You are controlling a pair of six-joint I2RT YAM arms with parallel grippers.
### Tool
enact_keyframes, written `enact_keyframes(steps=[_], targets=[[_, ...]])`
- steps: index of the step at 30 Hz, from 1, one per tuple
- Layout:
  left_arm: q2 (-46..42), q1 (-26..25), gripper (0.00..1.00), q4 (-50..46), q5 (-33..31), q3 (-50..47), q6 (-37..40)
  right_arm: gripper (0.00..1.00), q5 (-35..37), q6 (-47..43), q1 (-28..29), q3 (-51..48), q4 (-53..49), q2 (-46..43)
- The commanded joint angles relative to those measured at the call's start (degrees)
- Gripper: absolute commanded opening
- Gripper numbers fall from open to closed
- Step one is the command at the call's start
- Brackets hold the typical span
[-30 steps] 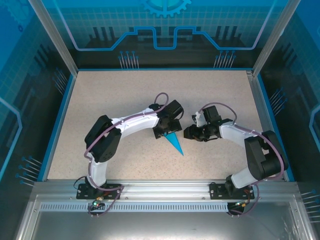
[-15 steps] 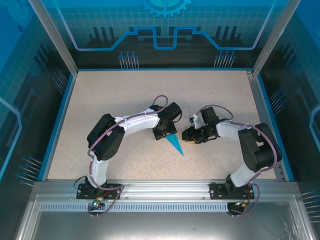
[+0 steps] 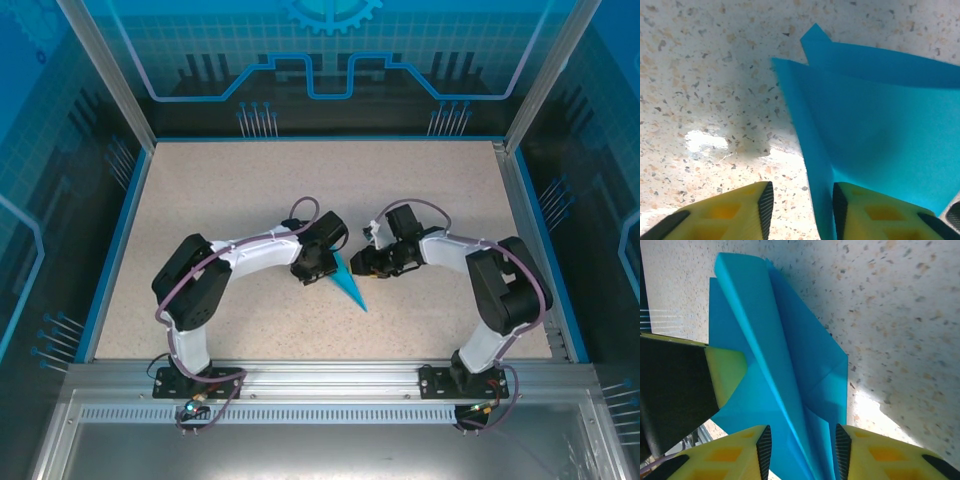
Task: Fold a paper plane with a square sheet of paper (pick it up from the middle)
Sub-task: Move a paper plane to the center of the table.
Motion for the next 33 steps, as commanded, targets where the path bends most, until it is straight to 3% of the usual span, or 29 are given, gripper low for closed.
enact_keyframes(steps=[1,10,22,27,33], targets=[[-1.5,0.5,0.37,0.6,0.6,-1.6,1.0,0.41,0.8,-2.0,1.7,1.6,-2.6,1.4],[-1.4,0.7,0.35,1.0,0.5,-2.0,2.4,0.43,-2.0,-4.3,3.2,3.8,-3.9,4.2],[-1.8,0.7,0.32,0.9,0.2,-2.4,2.8,0.44,-0.5,-4.8,3.8,3.1,-4.2,1.5],[-2.2,0.7,0.33,1.2,0.1,-3.0,2.9,0.46,4.3,-8.0,3.6,5.3,-8.6,-1.8],[-2.2,0.7,0.34,1.6,0.3,-3.3,2.9,0.48,3.0,-7.7,3.4,5.3,-7.6,1.1]])
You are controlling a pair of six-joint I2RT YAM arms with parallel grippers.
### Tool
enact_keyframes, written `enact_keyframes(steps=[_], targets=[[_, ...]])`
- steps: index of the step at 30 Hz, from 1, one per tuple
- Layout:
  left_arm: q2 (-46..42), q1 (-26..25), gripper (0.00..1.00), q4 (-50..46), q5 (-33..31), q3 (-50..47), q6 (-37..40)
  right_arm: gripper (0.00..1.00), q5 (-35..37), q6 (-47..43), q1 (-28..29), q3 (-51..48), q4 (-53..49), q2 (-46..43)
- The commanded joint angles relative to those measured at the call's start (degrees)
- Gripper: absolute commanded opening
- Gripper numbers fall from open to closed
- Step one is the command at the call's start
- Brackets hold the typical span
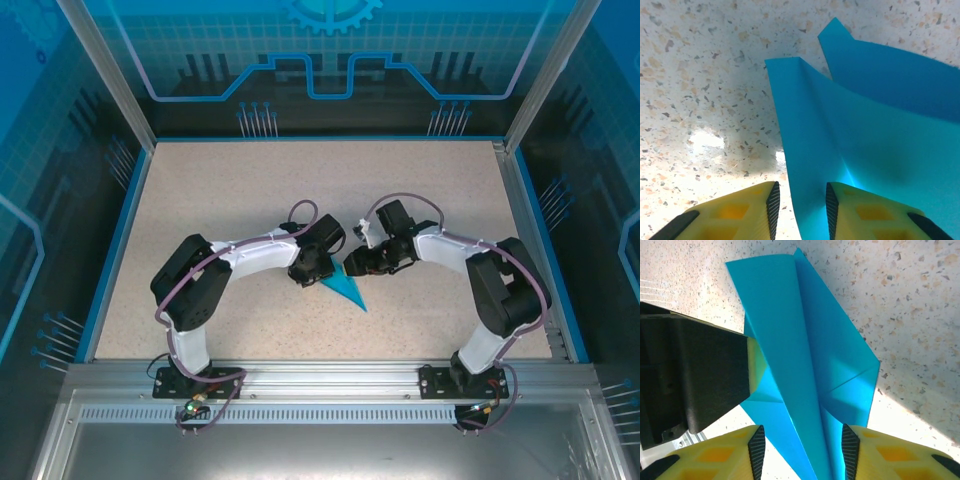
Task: Fold a paper plane with a square sheet of paper (pick it up from the middle)
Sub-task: Move a paper plane to the center of the table.
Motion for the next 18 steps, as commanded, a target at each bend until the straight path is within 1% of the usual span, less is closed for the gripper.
enact_keyframes(steps=[1,2,3,4,9,13,18], targets=[[-1.8,0.4,0.34,-0.1,0.3,-0.8,1.3,0.49,-0.5,-1.1,0.4,0.7,-1.1,2.1],[-1.8,0.4,0.34,-0.1,0.3,-0.9,1.3,0.52,-1.2,-1.1,0.4,0.6,-0.9,2.6],[-1.9,0.5,0.34,-0.1,0.3,-0.9,1.3,0.62,-1.5,-1.1,0.4,0.5,-0.7,3.1],[-1.9,0.4,0.34,-0.2,0.3,-0.9,1.3,0.64,-1.9,-1.1,0.4,0.5,-0.8,3.7],[-1.6,0.4,0.34,-0.2,0.2,-0.7,1.5,0.62,-4.6,-1.5,0.6,-0.3,0.3,3.9],[-1.5,0.4,0.34,-0.2,0.2,-0.5,1.5,0.58,-5.2,-1.6,0.9,-1.9,1.2,1.4],[-1.3,0.6,0.34,-0.1,0.3,-0.4,1.5,0.57,-5.4,-2.4,1.3,-2.4,0.6,0.4]])
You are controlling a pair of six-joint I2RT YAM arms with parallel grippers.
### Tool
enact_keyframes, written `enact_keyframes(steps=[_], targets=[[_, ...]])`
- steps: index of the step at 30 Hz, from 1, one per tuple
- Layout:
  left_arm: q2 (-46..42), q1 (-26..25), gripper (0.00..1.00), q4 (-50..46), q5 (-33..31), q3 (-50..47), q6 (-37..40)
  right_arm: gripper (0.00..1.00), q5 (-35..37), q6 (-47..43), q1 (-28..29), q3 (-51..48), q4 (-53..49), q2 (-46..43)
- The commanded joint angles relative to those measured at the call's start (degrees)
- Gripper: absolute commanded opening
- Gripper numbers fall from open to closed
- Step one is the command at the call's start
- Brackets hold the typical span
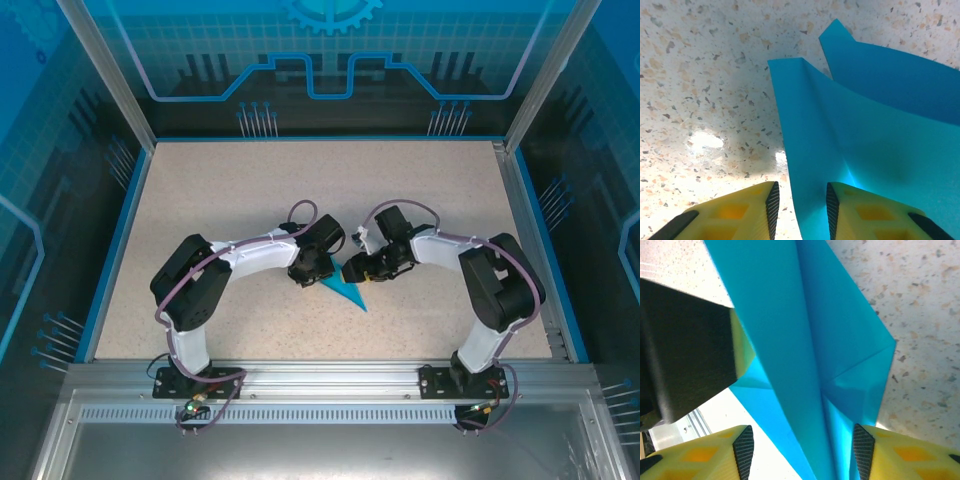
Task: Fold a paper plane with a square sheet of paper (pick it up from the middle)
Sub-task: Move a paper plane to the center of the table.
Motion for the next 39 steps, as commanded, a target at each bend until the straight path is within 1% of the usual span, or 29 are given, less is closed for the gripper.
enact_keyframes(steps=[1,3,7,9,10,13,15,21,24,27,32,37,39], targets=[[-1.3,0.4,0.34,-0.3,0.3,-0.2,1.5,0.57,-2.4,-1.6,1.1,-0.8,-0.2,-1.6],[-1.4,0.4,0.34,-0.3,0.3,-0.2,1.6,0.56,-3.4,-2.0,1.7,-1.0,0.0,-1.5],[-1.5,0.5,0.34,-0.3,0.3,-0.2,1.5,0.56,-2.8,-2.5,2.7,-0.5,-0.6,-0.4],[-1.5,0.4,0.34,-0.2,0.3,-0.3,1.5,0.56,0.4,-2.1,2.7,-0.8,-0.3,-1.5],[-1.5,0.4,0.34,-0.2,0.3,-0.4,1.6,0.58,2.0,-2.5,2.7,-0.6,-0.4,-2.7],[-1.7,0.5,0.34,-0.2,0.3,-0.8,1.6,0.6,4.7,-3.7,2.0,0.9,-2.1,-4.7],[-1.8,0.5,0.34,0.1,0.4,-1.0,1.6,0.62,6.4,-3.8,1.3,1.1,-1.5,-4.6],[-1.9,0.5,0.34,0.3,0.6,-1.1,1.7,0.65,2.3,-2.5,1.0,1.8,1.1,0.4],[-2.0,0.5,0.34,0.3,0.6,-1.2,1.7,0.65,0.6,-2.6,1.2,1.4,1.4,1.8],[-1.9,0.5,0.34,0.3,0.6,-1.1,1.7,0.64,-1.2,-3.0,1.3,0.6,1.4,1.3],[-1.7,0.5,0.34,0.2,0.5,-0.9,1.8,0.63,-1.8,-3.4,1.8,-1.2,1.5,-1.7],[-1.7,0.7,0.34,0.5,0.6,-0.8,1.9,0.57,2.3,-3.5,2.6,-1.4,1.5,-1.3],[-1.7,0.6,0.34,0.5,0.7,-0.8,1.9,0.53,2.8,-3.6,3.0,-1.4,1.5,-0.7]])
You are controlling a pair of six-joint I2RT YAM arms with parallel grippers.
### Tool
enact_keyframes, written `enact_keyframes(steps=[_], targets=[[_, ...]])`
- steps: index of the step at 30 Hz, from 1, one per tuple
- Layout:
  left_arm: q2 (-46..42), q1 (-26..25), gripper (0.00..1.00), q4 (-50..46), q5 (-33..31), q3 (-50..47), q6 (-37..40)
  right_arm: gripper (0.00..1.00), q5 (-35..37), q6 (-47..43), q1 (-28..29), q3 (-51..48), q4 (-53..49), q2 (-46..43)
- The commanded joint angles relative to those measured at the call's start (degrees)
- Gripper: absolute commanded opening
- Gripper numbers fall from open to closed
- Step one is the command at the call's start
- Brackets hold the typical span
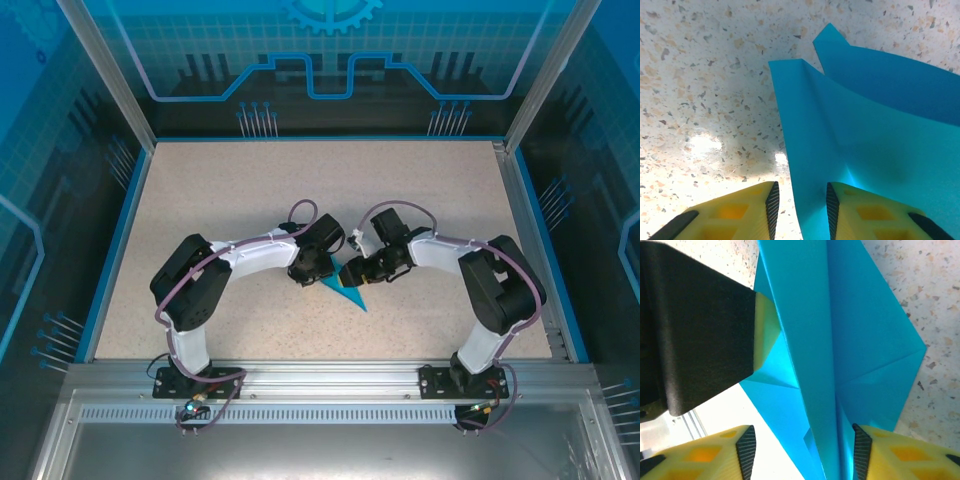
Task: Fold a paper plane with a square sheet of paper (pick it up from the middle)
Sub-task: Move a paper plane to the center of the table.
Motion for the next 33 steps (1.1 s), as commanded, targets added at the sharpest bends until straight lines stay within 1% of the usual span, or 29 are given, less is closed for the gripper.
enact_keyframes(steps=[1,5,7,13,16,17,18,19,20,23,26,29,33], targets=[[-1.7,0.5,0.34,-0.2,0.7,-0.8,0.8,0.53,1.4,-1.0,1.3,-0.6,0.0,0.2],[-1.9,0.5,0.34,0.1,0.8,-0.9,0.9,0.49,2.8,-1.0,2.2,-0.4,-0.1,0.7],[-2.0,0.5,0.34,0.4,1.0,-1.2,0.8,0.49,6.2,-1.5,3.1,0.1,-1.6,1.0],[-2.3,0.5,0.34,0.9,1.2,-1.4,1.1,0.39,9.0,-2.3,4.5,0.7,-2.5,2.5],[-3.0,0.5,0.34,1.4,1.3,-1.8,1.2,0.31,10.4,-2.3,5.1,1.1,-2.8,3.0],[-3.3,0.5,0.34,1.5,1.4,-2.0,1.3,0.24,11.6,-2.1,5.4,1.3,-3.1,2.8],[-4.0,0.5,0.34,1.8,1.4,-2.2,1.5,0.21,12.5,-2.0,5.6,1.3,-3.3,2.3],[-4.7,0.5,0.34,2.2,1.3,-2.6,1.7,0.15,12.9,-1.9,5.8,1.4,-3.4,1.6],[-6.2,0.4,0.35,3.1,1.1,-3.4,1.7,0.11,13.7,-1.6,5.8,1.5,-3.7,0.6],[-11.2,0.4,0.38,5.3,-1.3,-6.3,1.1,0.05,19.3,-0.3,5.9,2.7,-6.1,-2.3],[-16.4,0.4,0.41,5.0,-5.6,-8.5,0.5,0.04,26.4,2.5,5.8,4.3,-7.9,-4.6],[-20.3,1.0,0.44,4.2,-9.3,-10.4,0.0,0.04,33.0,7.0,5.5,6.6,-9.4,-3.7],[-22.8,3.4,0.45,4.5,-9.6,-13.2,0.1,0.05,35.4,12.4,5.8,12.0,-12.5,1.9]])
